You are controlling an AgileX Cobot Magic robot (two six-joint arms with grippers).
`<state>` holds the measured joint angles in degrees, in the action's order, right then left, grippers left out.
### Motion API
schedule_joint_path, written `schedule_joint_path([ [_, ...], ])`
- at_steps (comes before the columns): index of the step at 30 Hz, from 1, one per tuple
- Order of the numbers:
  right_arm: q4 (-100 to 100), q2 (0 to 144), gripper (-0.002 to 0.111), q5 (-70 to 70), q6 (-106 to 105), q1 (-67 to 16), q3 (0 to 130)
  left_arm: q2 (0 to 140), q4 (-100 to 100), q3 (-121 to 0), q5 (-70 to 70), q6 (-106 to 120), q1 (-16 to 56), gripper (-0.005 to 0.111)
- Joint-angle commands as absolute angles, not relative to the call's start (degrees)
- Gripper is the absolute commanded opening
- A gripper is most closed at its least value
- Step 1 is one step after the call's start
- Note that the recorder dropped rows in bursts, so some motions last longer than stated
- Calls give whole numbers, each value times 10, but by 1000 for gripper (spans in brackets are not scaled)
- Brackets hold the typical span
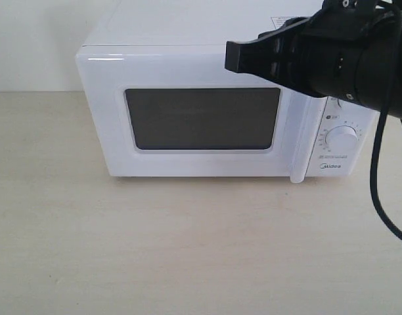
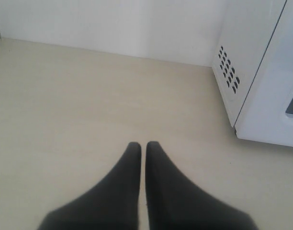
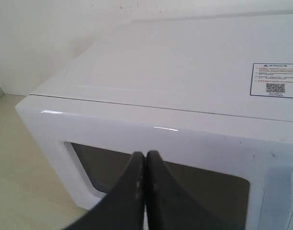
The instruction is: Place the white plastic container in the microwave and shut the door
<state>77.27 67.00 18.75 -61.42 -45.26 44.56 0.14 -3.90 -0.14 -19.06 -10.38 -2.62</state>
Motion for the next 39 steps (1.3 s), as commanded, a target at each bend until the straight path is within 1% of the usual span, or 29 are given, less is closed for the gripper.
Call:
schedule_joint_path([
  [1,774,663,0,190,-617,-451,443,0,-36,0,-188,-110,-28,4],
  [4,773,644,0,188,-618,-451,443,0,-36,0,-188,-110,-28,4],
  [7,773,620,0,201,-664,-450,441,0,-36,0,-188,-110,-28,4],
  [10,773,589,0,185,-696,-424,438,0,-36,0,-188,-110,-28,4],
  [14,773,530,0,98,-696,-342,422,0,-36,0,-188,-110,-28,4],
  [19,773,421,0,-35,-696,-211,368,0,-36,0,-188,-110,-28,4],
  [24,773,290,0,-37,-696,-129,279,0,-36,0,-188,-110,-28,4],
  [29,772,153,0,20,-696,-112,174,0,-36,0,-188,-110,-28,4],
  [33,772,62,0,31,-696,-112,99,0,-36,0,-188,-110,-28,4],
  [39,772,0,0,33,-691,-102,42,0,-36,0,-188,-110,-28,4],
])
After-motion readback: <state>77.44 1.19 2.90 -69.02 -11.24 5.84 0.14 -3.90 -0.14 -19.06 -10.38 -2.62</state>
